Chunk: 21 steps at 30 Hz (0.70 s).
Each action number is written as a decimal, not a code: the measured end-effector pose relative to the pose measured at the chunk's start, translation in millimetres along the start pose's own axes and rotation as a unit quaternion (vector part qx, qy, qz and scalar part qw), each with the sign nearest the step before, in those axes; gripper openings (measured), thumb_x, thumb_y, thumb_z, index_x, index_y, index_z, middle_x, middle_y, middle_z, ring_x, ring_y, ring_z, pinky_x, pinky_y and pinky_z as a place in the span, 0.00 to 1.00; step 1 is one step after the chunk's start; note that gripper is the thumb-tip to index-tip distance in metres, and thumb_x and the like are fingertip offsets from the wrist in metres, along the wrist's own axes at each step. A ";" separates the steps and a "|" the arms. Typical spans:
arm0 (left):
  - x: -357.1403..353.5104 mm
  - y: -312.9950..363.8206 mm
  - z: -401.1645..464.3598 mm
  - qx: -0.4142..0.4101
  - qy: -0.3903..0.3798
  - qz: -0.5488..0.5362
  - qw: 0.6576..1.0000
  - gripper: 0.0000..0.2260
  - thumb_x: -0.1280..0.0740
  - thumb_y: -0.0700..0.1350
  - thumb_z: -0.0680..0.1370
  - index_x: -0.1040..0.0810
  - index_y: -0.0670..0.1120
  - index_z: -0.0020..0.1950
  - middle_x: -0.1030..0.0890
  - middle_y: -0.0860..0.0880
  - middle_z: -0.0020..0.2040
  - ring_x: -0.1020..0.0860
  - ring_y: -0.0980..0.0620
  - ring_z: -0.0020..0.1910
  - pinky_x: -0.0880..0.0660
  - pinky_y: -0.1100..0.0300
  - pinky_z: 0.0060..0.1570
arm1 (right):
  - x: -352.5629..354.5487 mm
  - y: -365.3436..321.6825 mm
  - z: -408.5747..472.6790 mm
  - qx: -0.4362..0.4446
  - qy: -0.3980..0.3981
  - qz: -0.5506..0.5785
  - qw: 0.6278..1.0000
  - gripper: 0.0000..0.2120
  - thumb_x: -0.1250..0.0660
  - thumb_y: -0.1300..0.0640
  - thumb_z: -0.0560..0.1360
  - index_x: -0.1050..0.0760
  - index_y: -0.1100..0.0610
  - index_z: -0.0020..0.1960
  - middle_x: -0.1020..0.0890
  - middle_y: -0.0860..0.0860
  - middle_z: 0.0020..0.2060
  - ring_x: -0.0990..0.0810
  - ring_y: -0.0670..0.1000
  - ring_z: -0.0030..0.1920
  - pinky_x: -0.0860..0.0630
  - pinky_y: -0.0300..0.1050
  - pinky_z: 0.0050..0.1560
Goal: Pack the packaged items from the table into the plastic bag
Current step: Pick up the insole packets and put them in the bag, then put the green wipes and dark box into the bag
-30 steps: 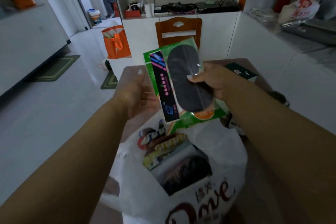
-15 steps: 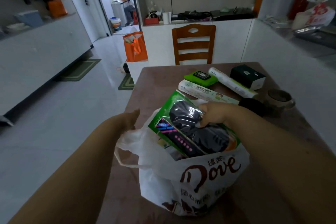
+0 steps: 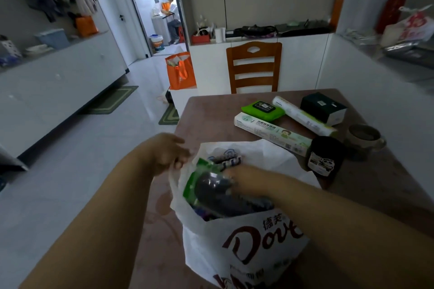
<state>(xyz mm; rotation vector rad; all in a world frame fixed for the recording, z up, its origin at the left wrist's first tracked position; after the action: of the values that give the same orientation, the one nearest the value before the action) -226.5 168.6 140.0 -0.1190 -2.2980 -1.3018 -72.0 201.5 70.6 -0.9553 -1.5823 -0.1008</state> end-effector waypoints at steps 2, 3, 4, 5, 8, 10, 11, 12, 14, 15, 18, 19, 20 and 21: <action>3.8 27.0 1.7 -0.024 -0.009 -0.088 0.996 0.20 0.33 0.32 0.75 0.29 0.34 0.67 0.21 0.38 0.41 0.26 0.55 0.22 0.24 0.64 0.23 | -19.0 -9.0 1.9 0.001 -0.043 -0.108 0.993 0.21 0.33 0.51 0.74 0.28 0.58 0.64 0.24 0.59 0.62 0.26 0.60 0.62 0.30 0.52 0.66; 7.4 38.7 3.1 -0.040 -0.002 -0.087 0.995 0.19 0.33 0.34 0.75 0.28 0.33 0.65 0.21 0.39 0.40 0.25 0.56 0.22 0.25 0.65 0.23 | -16.9 -6.7 3.6 -0.009 -0.037 -0.133 0.990 0.23 0.33 0.49 0.74 0.29 0.58 0.65 0.25 0.59 0.63 0.27 0.60 0.63 0.31 0.52 0.65; 10.7 48.3 3.6 -0.049 0.010 -0.052 0.997 0.18 0.32 0.36 0.76 0.28 0.34 0.65 0.21 0.40 0.40 0.23 0.55 0.25 0.24 0.65 0.24 | -7.7 -6.3 3.6 -0.010 -0.016 -0.133 0.991 0.23 0.32 0.47 0.73 0.28 0.59 0.64 0.24 0.59 0.61 0.25 0.60 0.60 0.28 0.51 0.61; 12.9 55.2 4.2 -0.047 0.019 0.005 0.999 0.18 0.32 0.40 0.76 0.27 0.35 0.65 0.20 0.40 0.42 0.20 0.52 0.28 0.23 0.63 0.25 | 6.4 -8.1 2.7 -0.001 0.013 -0.115 0.993 0.20 0.32 0.47 0.73 0.25 0.59 0.59 0.21 0.59 0.56 0.23 0.59 0.55 0.25 0.49 0.54; 19.2 70.2 11.6 0.009 0.039 0.216 0.976 0.24 0.36 0.56 0.77 0.29 0.41 0.67 0.20 0.42 0.51 0.16 0.46 0.34 0.21 0.58 0.26 | 66.0 3.4 -3.6 0.007 0.140 0.006 0.990 0.11 0.35 0.49 0.74 0.20 0.56 0.48 0.20 0.53 0.42 0.22 0.54 0.42 0.30 0.43 0.38; 23.7 97.2 24.8 0.004 0.072 0.314 0.947 0.29 0.41 0.63 0.77 0.30 0.43 0.67 0.20 0.42 0.56 0.17 0.48 0.35 0.25 0.60 0.25 | 103.0 29.3 -9.1 -0.034 0.205 0.075 0.975 0.09 0.35 0.50 0.75 0.19 0.54 0.48 0.18 0.51 0.44 0.21 0.51 0.43 0.27 0.43 0.41; 20.3 115.2 33.6 -0.018 0.080 0.331 0.940 0.29 0.42 0.65 0.76 0.28 0.43 0.65 0.19 0.42 0.55 0.18 0.48 0.36 0.27 0.60 0.27 | 117.9 43.5 -10.4 -0.055 0.225 0.086 0.969 0.10 0.35 0.49 0.75 0.19 0.54 0.48 0.17 0.51 0.44 0.21 0.51 0.43 0.27 0.42 0.41; 11.9 132.6 42.9 -0.043 0.078 0.326 0.941 0.29 0.43 0.65 0.76 0.25 0.43 0.61 0.18 0.43 0.52 0.19 0.48 0.38 0.28 0.59 0.30 | 130.4 58.9 -10.4 -0.077 0.236 0.092 0.964 0.11 0.35 0.49 0.75 0.19 0.55 0.48 0.17 0.51 0.44 0.21 0.50 0.42 0.28 0.40 0.39; -16.1 160.0 61.9 -0.079 0.046 0.279 0.956 0.27 0.42 0.64 0.76 0.24 0.41 0.57 0.18 0.44 0.46 0.19 0.47 0.40 0.26 0.57 0.34 | 149.8 91.4 -7.5 -0.120 0.249 0.110 0.955 0.12 0.35 0.50 0.75 0.18 0.57 0.48 0.17 0.52 0.44 0.21 0.50 0.42 0.29 0.38 0.37; -33.2 170.2 71.6 -0.089 0.023 0.254 0.963 0.26 0.41 0.63 0.77 0.25 0.41 0.57 0.19 0.43 0.46 0.19 0.47 0.40 0.25 0.57 0.36 | 156.3 109.6 -2.8 -0.143 0.251 0.119 0.950 0.12 0.35 0.50 0.76 0.18 0.57 0.49 0.16 0.53 0.45 0.20 0.52 0.45 0.27 0.40 0.40; -81.7 188.1 104.7 -0.105 -0.027 0.185 0.977 0.21 0.40 0.60 0.78 0.26 0.41 0.54 0.20 0.43 0.45 0.20 0.47 0.41 0.23 0.57 0.38 | 162.1 169.3 16.9 -0.232 0.236 0.125 0.935 0.15 0.37 0.49 0.77 0.21 0.58 0.57 0.18 0.55 0.48 0.19 0.56 0.50 0.24 0.45 0.49; -97.4 189.6 117.3 -0.103 -0.044 0.145 0.983 0.20 0.40 0.58 0.79 0.25 0.41 0.51 0.20 0.43 0.44 0.20 0.48 0.40 0.23 0.57 0.38 | 161.0 189.8 23.3 -0.261 0.233 0.137 0.927 0.17 0.37 0.48 0.77 0.22 0.58 0.59 0.19 0.55 0.48 0.20 0.56 0.50 0.24 0.45 0.48; -112.0 188.3 131.1 -0.092 -0.063 0.094 0.989 0.18 0.39 0.56 0.79 0.24 0.41 0.49 0.20 0.43 0.43 0.21 0.48 0.40 0.23 0.57 0.38 | 158.5 210.1 29.8 -0.285 0.236 0.167 0.914 0.18 0.36 0.48 0.76 0.23 0.59 0.60 0.19 0.55 0.47 0.20 0.55 0.48 0.24 0.45 0.46; -125.9 185.1 146.2 -0.074 -0.080 0.036 0.993 0.16 0.38 0.55 0.79 0.24 0.41 0.49 0.20 0.43 0.42 0.21 0.48 0.39 0.22 0.57 0.38 | 156.3 230.3 35.7 -0.307 0.247 0.212 0.894 0.20 0.35 0.48 0.76 0.24 0.59 0.61 0.20 0.56 0.47 0.21 0.55 0.48 0.25 0.46 0.45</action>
<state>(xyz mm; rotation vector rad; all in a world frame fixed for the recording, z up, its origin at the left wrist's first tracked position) -113.8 409.7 165.6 -0.3643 -2.3029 -1.4721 51.6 452.3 94.3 -1.6012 -0.8418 -0.5188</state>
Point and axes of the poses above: each hand's wrist, its own z-axis towards the middle knuckle, its own x-axis out of the back of the hand, y = z × x, the point moved 10 cm from there along z, towards the middle knuckle
